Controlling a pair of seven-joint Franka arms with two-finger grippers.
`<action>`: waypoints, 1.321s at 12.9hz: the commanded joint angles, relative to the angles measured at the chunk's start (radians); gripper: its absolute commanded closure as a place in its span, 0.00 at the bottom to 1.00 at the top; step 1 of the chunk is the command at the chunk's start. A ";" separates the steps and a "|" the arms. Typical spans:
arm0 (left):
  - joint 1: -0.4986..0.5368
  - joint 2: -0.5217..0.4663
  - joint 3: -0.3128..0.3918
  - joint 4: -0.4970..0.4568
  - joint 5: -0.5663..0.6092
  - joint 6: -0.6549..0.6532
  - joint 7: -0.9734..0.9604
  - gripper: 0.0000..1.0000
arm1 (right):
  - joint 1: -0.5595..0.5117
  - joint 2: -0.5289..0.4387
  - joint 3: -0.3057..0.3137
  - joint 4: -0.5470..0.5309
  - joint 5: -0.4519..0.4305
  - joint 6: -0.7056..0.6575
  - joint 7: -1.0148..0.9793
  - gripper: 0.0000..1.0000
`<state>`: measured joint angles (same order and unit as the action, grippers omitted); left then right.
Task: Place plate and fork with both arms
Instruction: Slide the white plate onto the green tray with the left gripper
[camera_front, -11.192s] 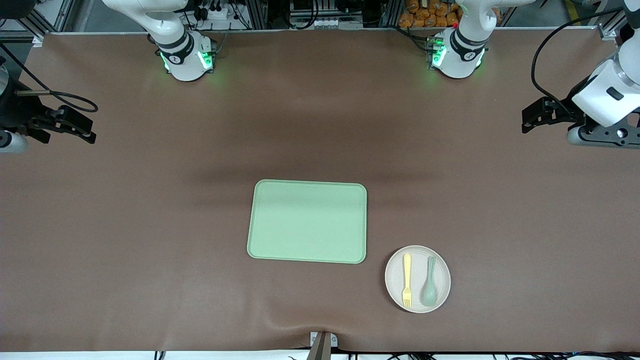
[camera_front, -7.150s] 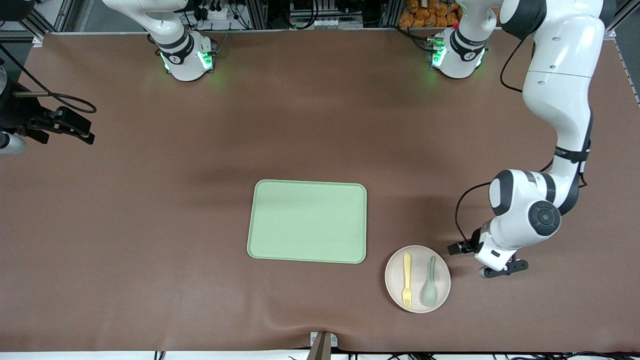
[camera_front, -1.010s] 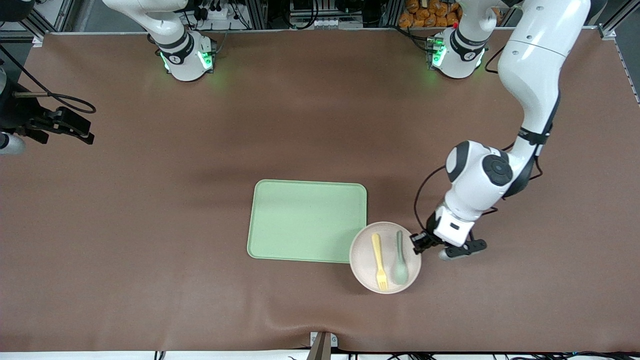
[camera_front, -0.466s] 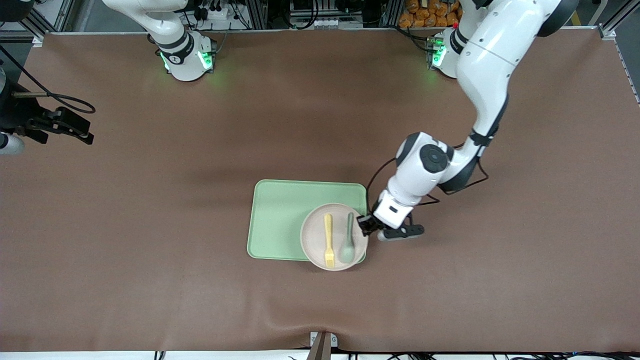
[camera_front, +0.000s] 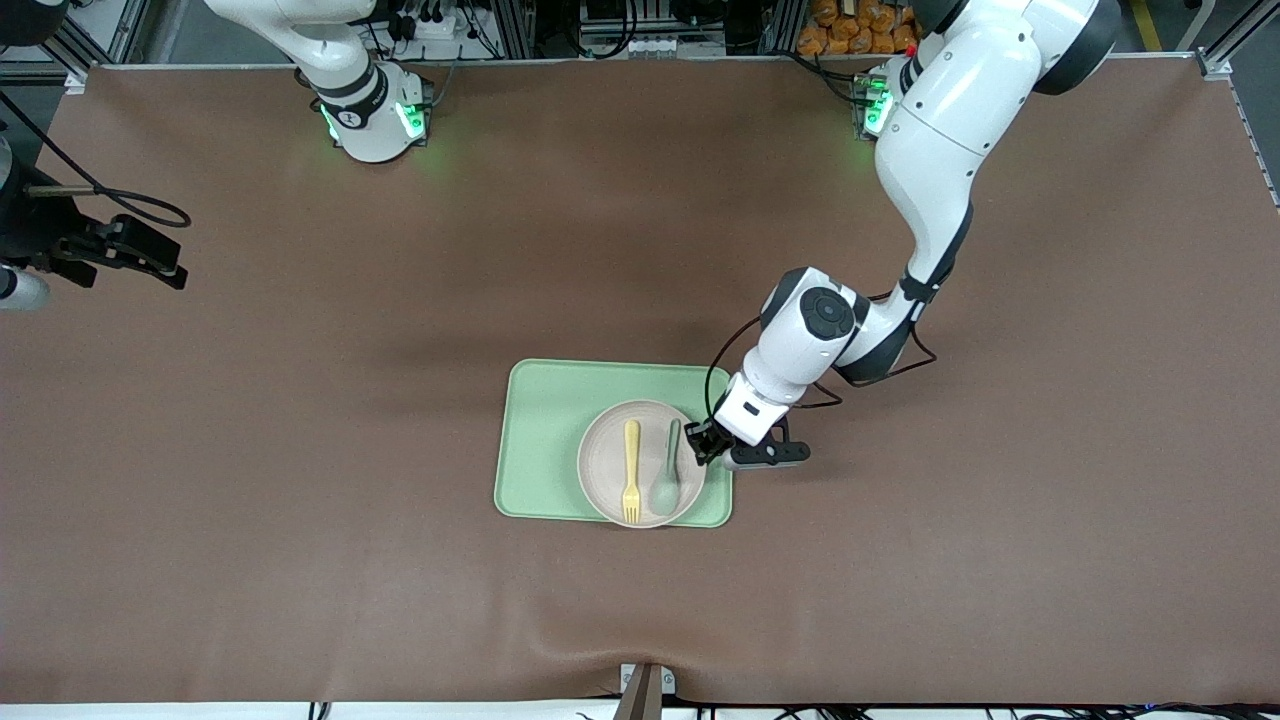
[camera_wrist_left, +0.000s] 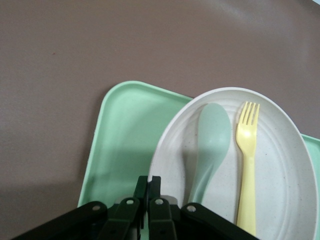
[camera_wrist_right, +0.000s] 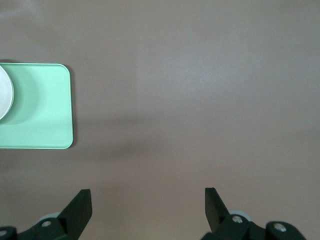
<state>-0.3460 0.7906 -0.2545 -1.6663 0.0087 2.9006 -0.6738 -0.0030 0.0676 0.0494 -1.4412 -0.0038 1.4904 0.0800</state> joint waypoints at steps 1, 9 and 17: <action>-0.001 -0.036 0.011 -0.055 0.029 0.015 -0.009 1.00 | -0.008 -0.009 0.003 -0.010 0.002 0.001 0.003 0.00; 0.007 -0.097 0.009 -0.210 0.045 0.131 0.016 1.00 | -0.006 -0.009 0.003 -0.010 0.004 -0.006 0.003 0.00; 0.005 -0.083 0.009 -0.211 0.051 0.129 0.026 0.55 | -0.008 -0.006 0.003 -0.010 0.002 -0.007 0.003 0.00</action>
<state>-0.3419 0.7280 -0.2487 -1.8547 0.0381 3.0184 -0.6470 -0.0030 0.0676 0.0490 -1.4493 -0.0038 1.4879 0.0800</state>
